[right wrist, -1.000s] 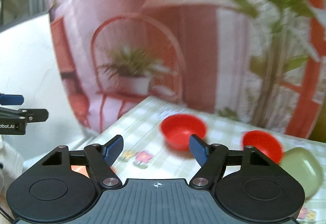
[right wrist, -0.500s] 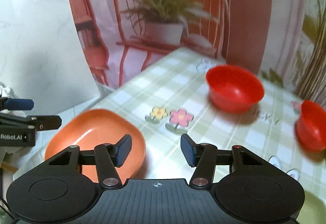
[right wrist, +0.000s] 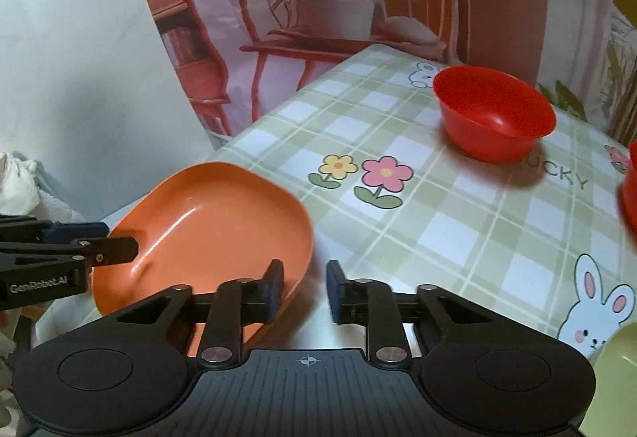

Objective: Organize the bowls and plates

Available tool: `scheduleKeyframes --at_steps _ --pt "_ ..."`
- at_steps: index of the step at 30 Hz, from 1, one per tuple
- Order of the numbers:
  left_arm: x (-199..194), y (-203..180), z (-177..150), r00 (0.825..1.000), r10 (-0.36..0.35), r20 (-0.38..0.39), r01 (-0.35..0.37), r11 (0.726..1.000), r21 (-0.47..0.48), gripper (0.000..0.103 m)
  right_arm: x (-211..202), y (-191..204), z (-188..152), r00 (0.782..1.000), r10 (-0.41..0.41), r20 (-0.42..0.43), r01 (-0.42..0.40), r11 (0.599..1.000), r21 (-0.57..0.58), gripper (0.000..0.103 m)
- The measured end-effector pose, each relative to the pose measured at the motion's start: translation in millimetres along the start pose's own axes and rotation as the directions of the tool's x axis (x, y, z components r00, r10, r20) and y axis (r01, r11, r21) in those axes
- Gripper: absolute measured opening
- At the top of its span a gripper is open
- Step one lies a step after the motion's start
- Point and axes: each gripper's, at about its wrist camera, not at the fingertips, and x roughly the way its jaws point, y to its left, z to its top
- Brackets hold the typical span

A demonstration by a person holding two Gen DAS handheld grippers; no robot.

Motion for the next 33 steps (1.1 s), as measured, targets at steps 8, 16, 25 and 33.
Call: scheduleKeyframes --at_steps 8,16,25,33 --pt "-5 -4 -9 1.0 0.021 0.006 -0.021 0.999 -0.047 0.007 -3 1 -1 1.0 0.008 0.008 -0.008 1.0 0.02 0.013" --pt "-13 -15 -7 1.0 0.007 0.007 -0.006 0.998 -0.061 0.007 -12 -5 -8 1.0 -0.018 0.022 0.016 0.998 0.063 0.011" --pt "-33 -53 10 0.997 -0.045 0.061 0.046 0.999 -0.013 0.007 -48 -33 -6 0.995 -0.061 0.078 0.047 0.985 0.167 0.009" --pt "-47 -108 23 0.988 -0.124 0.094 0.119 0.991 0.058 0.008 -92 -81 -5 0.98 -0.124 0.154 0.077 0.957 0.278 0.007"
